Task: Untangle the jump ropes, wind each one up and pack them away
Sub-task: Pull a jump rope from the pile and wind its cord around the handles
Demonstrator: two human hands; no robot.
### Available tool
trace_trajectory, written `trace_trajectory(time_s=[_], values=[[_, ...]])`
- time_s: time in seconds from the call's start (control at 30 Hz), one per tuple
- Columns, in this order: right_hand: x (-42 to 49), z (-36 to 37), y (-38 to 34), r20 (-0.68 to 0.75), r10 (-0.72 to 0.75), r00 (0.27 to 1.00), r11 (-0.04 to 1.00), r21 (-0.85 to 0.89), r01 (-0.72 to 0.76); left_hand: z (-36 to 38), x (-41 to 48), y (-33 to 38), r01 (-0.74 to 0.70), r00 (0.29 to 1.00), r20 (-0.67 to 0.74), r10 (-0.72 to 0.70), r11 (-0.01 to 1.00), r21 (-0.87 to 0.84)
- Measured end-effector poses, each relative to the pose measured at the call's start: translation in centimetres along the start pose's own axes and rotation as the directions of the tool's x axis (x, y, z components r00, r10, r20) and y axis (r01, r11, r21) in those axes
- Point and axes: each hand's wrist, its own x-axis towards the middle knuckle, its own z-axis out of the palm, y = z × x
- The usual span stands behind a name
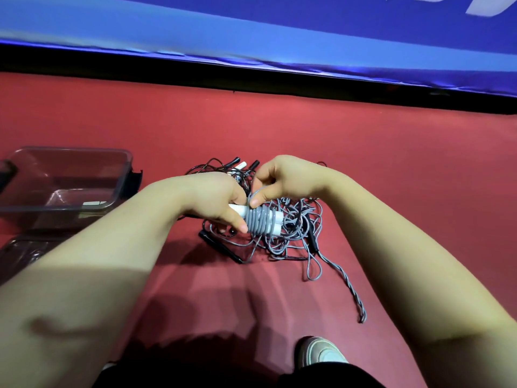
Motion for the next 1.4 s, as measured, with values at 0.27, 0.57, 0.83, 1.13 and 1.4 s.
trace_trajectory(time_s=[0.27, 0.57, 0.83, 1.13, 1.4], values=[[-0.5, 3.4, 4.6, -0.219, 0.115, 0.969, 0.793, 0.607, 0.043, -1.5, -0.8, 1.2, -0.113, 0.973, -0.217, 0.08, 0.984, -0.141], [0.9, 5.4, 3.0, -0.211, 0.143, 0.967, 0.669, 0.741, 0.063, -0.5, -0.3, -0.6, 0.036, 0.874, -0.372, -0.313, 0.805, -0.592], [0.8, 5.2, 1.9, -0.32, 0.355, 0.878, 0.526, 0.845, 0.095, -0.4, 0.4, 0.4, -0.019, 0.881, -0.406, -0.244, 0.839, -0.544], [0.2, 4.1, 2.8, -0.327, 0.368, 0.87, 0.415, 0.895, 0.161, 0.3, 0.0, 0.2, -0.067, 0.96, -0.247, -0.134, 0.744, -0.665], [0.2, 5.5, 4.9, -0.373, 0.261, 0.891, 0.595, 0.788, 0.156, 0.9, 0.9, 0.4, -0.158, 0.936, -0.291, -0.197, 0.506, -0.848]])
